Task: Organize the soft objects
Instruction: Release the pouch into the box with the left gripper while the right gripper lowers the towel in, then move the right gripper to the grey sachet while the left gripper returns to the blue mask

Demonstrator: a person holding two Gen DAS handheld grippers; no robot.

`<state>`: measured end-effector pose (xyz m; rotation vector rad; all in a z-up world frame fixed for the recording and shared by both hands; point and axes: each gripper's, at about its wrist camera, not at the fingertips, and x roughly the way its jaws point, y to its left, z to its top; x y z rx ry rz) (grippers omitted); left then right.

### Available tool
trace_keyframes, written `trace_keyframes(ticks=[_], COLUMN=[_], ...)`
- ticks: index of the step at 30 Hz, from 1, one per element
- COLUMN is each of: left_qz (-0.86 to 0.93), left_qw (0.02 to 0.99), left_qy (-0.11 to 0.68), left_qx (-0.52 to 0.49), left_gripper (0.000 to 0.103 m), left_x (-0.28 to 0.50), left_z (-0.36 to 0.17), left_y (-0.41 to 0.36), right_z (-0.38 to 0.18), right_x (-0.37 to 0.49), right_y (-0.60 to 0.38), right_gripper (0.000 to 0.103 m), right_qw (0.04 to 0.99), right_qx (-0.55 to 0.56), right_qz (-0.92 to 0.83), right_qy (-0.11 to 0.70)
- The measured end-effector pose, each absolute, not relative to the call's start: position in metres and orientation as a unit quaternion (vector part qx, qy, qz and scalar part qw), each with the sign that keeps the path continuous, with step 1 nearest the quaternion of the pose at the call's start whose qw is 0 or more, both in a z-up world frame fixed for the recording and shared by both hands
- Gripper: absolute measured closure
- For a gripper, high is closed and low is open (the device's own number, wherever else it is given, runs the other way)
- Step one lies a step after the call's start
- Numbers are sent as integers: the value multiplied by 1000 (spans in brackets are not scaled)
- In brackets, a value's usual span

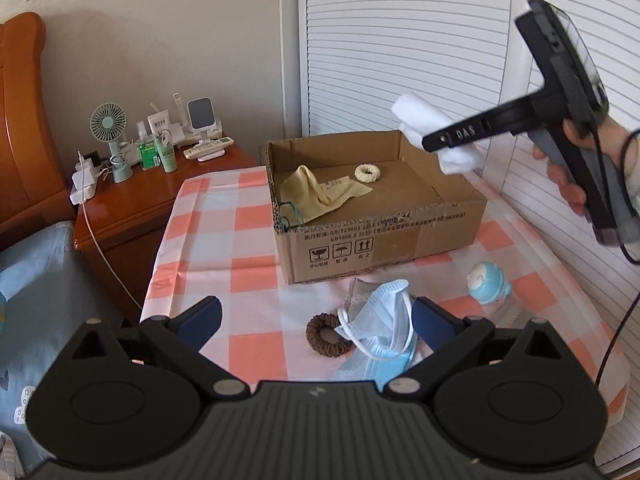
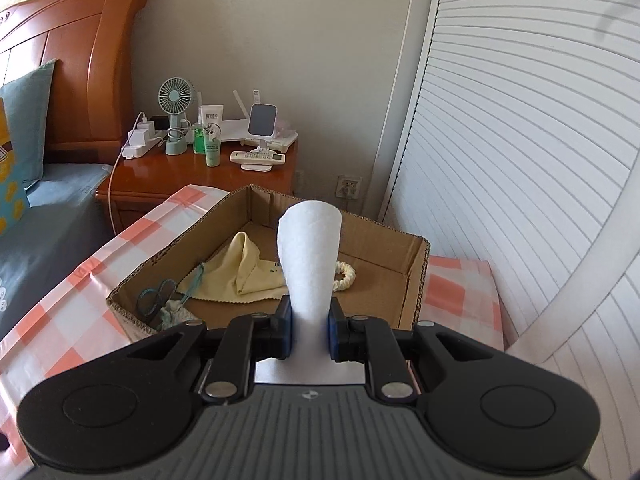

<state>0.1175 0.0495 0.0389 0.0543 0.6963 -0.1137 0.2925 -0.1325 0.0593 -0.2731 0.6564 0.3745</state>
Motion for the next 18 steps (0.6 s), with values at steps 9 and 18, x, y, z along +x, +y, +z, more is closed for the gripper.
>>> trace_keyframes(ticks=[9, 18], left_qz=[-45, -50], left_qw=[935, 937], left_qy=[352, 347], left_qx=[18, 17], left_gripper=[2, 2], left_x=[114, 109], left_z=[32, 34], left_y=[58, 58], right_z=[56, 58], right_x=[326, 298], right_y=[-126, -145], right_gripper=[0, 0], right_qw=[932, 931], right_qx=[-107, -83], right_qz=[157, 137], right_qy=[307, 328])
